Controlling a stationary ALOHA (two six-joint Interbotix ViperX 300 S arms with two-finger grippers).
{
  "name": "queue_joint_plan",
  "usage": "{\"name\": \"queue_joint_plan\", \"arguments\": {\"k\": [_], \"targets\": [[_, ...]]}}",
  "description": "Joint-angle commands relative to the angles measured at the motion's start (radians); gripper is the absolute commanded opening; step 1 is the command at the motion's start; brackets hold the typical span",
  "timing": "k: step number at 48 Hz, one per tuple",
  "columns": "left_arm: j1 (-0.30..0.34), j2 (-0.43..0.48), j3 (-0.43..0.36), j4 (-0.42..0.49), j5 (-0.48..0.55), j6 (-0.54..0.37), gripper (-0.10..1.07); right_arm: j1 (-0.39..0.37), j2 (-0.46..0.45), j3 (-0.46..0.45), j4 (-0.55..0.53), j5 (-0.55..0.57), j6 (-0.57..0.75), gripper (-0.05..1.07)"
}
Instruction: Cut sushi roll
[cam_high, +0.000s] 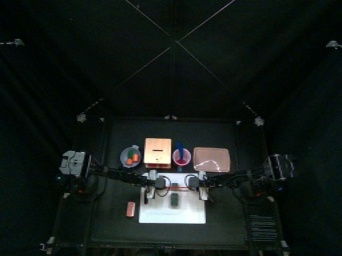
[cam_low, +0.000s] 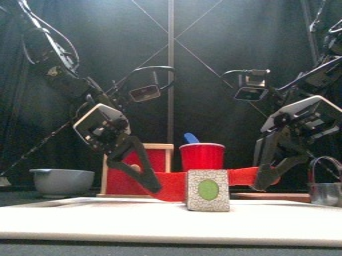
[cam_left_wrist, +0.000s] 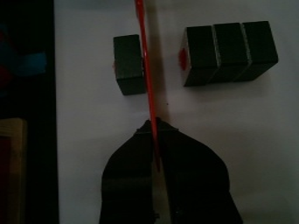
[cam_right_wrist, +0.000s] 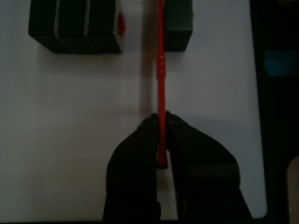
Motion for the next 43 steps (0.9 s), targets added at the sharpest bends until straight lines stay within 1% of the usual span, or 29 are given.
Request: {"name": "queue_joint_plan", "arguments": {"k": [1, 4, 9, 13, 18, 26, 43], "targets": [[-0.011, -0.058, -0.002, 0.003, 0.034, 0.005, 0.38, 0.003, -0.071, 0.000, 0.003, 0.054, 0.000, 0.36], [-0.032, -0.086, -0.005, 0.005, 0.048, 0.005, 0.38, 0.017, -0.112, -0.003, 0.009, 0.091, 0.000, 0.36], [-0.075, -0.074, 0.000, 0.015, 0.051, 0.005, 0.38, 0.063, -0.149, -0.005, 0.035, 0.106, 0.002, 0.36], [-0.104, -0.046, -0.008, 0.018, 0.049, 0.005, 0.37, 0.104, -0.138, -0.012, 0.067, 0.109, 0.000, 0.36], [-0.126, -0.025, -0.026, 0.015, 0.048, 0.000, 0.37, 0.135, -0.112, -0.018, 0.112, 0.114, 0.002, 0.36], [-0.137, -0.012, -0.031, 0.014, 0.048, -0.002, 0.37, 0.169, -0.097, -0.023, 0.161, 0.118, 0.002, 0.36], [-0.124, -0.005, -0.034, 0.020, 0.049, 0.005, 0.37, 0.158, -0.097, -0.026, 0.129, 0.118, 0.000, 0.36]]}}
